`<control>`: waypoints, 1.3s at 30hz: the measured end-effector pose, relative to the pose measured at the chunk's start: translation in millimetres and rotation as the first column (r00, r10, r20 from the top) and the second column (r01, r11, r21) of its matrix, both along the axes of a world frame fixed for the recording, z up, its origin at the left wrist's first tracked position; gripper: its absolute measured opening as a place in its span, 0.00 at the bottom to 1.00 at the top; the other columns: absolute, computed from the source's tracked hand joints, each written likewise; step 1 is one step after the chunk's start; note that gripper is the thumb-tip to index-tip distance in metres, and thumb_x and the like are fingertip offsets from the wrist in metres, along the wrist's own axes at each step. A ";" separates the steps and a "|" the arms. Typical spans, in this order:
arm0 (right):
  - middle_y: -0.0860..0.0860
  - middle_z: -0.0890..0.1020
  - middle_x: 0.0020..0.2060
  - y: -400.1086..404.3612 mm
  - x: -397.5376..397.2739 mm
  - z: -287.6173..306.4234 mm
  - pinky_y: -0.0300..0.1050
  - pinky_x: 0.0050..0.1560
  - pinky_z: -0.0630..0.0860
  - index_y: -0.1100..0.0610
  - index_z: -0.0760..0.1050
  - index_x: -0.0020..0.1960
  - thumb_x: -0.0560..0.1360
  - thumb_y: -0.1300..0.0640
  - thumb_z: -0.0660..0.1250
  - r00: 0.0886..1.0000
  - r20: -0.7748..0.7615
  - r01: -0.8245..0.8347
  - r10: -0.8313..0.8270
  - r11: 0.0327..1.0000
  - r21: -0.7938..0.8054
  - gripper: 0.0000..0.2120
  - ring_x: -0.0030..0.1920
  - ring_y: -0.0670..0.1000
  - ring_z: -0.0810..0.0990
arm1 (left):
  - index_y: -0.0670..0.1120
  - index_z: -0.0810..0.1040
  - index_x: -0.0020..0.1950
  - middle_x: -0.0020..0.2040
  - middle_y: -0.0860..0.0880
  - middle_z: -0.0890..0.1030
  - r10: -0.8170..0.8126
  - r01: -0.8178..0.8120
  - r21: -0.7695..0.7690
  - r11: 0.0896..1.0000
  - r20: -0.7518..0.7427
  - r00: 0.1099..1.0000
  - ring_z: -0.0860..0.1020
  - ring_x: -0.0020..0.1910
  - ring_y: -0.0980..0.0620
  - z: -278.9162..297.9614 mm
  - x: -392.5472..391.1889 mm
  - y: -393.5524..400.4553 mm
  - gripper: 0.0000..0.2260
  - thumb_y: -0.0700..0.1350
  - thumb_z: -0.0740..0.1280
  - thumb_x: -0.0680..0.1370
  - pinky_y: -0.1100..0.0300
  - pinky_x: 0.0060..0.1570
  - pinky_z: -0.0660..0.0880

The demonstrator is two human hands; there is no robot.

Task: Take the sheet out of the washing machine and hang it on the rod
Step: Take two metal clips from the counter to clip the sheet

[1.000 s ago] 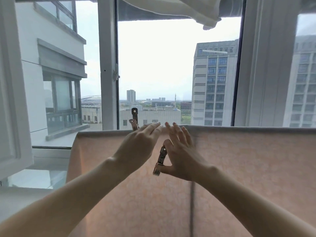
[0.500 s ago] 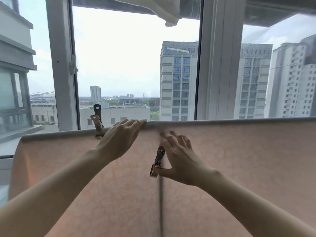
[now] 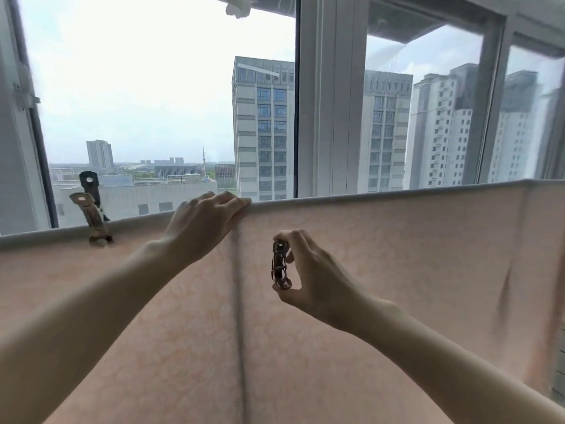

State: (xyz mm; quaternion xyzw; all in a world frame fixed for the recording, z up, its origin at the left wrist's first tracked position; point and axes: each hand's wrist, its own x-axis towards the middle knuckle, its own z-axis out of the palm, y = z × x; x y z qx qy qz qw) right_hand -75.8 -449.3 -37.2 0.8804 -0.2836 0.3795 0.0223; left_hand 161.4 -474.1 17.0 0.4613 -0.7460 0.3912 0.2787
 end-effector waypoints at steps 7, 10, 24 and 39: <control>0.48 0.72 0.58 -15.7 -45.4 -2.2 0.50 0.48 0.77 0.52 0.62 0.66 0.70 0.51 0.72 0.997 -0.001 0.075 -0.075 0.997 -0.013 0.29 0.50 0.51 0.77 | 0.45 0.79 0.64 0.49 0.46 0.84 0.050 -0.047 -0.030 0.998 0.113 0.992 0.84 0.41 0.47 1.4 -41.5 -24.8 0.15 0.41 0.70 0.77 0.52 0.36 0.81; 0.49 0.71 0.58 -25.8 -66.7 -2.8 0.51 0.48 0.77 0.51 0.60 0.68 0.71 0.54 0.72 0.996 -0.001 0.084 -0.084 0.996 -0.030 0.31 0.51 0.52 0.77 | 0.44 0.78 0.65 0.49 0.46 0.84 0.060 -0.054 -0.051 0.997 0.136 0.989 0.84 0.41 0.47 -1.2 -61.5 -37.1 0.21 0.35 0.74 0.72 0.53 0.34 0.81; 0.49 0.71 0.54 -85.1 -193.1 -8.4 0.50 0.48 0.79 0.51 0.62 0.64 0.68 0.60 0.74 0.989 0.130 0.066 -0.064 0.998 -0.011 0.30 0.49 0.51 0.77 | 0.40 0.77 0.66 0.54 0.43 0.83 0.113 -0.095 -0.145 0.985 0.116 0.987 0.82 0.46 0.43 -12.8 -163.6 -103.5 0.24 0.30 0.73 0.71 0.48 0.43 0.81; 0.43 0.73 0.52 -130.8 -300.6 -24.6 0.44 0.53 0.76 0.46 0.62 0.58 0.66 0.56 0.77 0.953 0.266 0.125 -0.144 0.988 0.090 0.29 0.52 0.39 0.75 | 0.41 0.76 0.66 0.57 0.43 0.83 0.127 -0.106 -0.197 0.975 0.093 0.988 0.82 0.46 0.42 -20.0 -257.5 -160.0 0.24 0.30 0.73 0.71 0.46 0.43 0.80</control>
